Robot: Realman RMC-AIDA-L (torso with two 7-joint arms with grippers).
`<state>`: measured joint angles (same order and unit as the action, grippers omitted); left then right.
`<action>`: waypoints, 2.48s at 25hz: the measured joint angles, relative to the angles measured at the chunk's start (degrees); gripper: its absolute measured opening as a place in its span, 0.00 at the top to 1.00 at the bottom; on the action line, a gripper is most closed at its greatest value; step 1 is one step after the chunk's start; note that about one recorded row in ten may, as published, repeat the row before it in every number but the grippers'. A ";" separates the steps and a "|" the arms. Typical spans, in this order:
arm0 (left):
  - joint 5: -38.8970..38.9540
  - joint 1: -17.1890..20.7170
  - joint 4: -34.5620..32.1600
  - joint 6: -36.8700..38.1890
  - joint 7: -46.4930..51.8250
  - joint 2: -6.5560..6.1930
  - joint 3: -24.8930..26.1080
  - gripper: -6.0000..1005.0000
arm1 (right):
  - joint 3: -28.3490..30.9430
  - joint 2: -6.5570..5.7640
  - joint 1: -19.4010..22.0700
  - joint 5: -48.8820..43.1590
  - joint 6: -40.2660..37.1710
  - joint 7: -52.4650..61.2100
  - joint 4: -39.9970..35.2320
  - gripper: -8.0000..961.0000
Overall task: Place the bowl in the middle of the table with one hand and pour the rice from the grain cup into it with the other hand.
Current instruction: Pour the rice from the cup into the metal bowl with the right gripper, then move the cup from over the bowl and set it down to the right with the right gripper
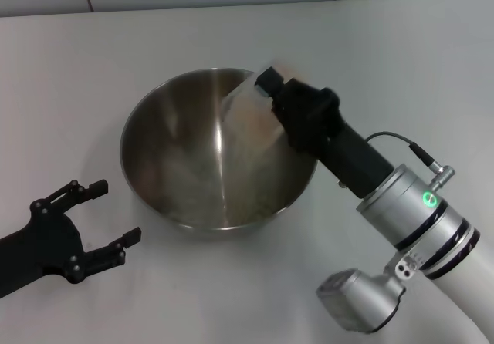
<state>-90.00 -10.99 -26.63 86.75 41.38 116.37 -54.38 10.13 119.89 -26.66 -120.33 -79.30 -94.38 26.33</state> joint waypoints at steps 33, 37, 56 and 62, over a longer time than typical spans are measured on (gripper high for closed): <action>0.00 0.21 0.00 -0.05 -0.59 0.07 0.24 0.14 | 6.65 -0.32 4.45 5.24 4.82 25.49 15.29 0.88; 0.00 0.26 0.00 0.14 -0.60 0.09 0.33 0.14 | 9.28 -0.72 5.73 5.54 2.70 55.24 12.37 0.87; 0.00 0.23 0.00 0.38 -0.58 0.09 0.33 0.14 | 17.18 -0.32 1.71 5.67 14.27 90.57 -7.12 0.85; 0.00 0.27 0.00 0.44 -0.38 0.09 0.32 0.14 | 17.79 -0.34 0.09 5.60 20.32 90.59 -7.81 0.84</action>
<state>-90.00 -10.73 -26.63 87.19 40.99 116.45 -54.06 27.92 119.54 -26.57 -114.73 -58.97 -3.80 18.52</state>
